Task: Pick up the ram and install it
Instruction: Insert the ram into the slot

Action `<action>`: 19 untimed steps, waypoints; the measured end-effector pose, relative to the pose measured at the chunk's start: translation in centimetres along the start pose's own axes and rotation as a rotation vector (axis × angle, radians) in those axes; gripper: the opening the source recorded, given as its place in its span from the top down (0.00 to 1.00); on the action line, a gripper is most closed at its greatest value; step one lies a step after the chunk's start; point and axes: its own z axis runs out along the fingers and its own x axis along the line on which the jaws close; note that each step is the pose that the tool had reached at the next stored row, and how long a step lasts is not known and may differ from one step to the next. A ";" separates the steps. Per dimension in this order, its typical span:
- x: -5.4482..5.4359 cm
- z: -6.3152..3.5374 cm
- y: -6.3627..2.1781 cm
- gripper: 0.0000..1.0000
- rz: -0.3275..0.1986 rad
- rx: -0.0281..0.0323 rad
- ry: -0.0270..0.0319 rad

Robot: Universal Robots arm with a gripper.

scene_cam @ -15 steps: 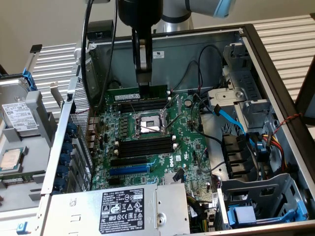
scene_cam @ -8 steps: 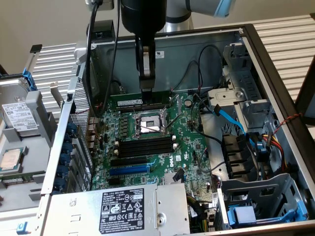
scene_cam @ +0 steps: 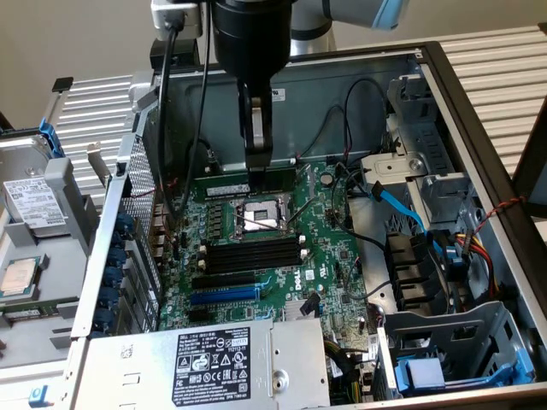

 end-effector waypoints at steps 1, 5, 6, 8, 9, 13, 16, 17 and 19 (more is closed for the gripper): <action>0.0 0.19 -0.05 0.87 -0.001 -0.0001 0.0001; -0.4 0.91 -0.16 0.87 -0.001 -0.0005 0.0000; -0.7 1.10 -0.18 0.87 -0.001 -0.0004 0.0000; -0.7 1.47 -0.21 0.87 -0.002 -0.0005 -0.0001; -0.7 1.63 -0.23 0.87 -0.003 -0.0015 0.0001; -0.5 2.23 -0.34 0.87 -0.017 -0.0095 0.0008; -0.4 2.53 -0.66 0.87 -0.025 -0.0133 0.0015; -0.4 2.62 -0.81 0.87 -0.026 -0.0133 0.0015; -0.4 2.95 -0.91 0.87 -0.026 -0.0133 0.0014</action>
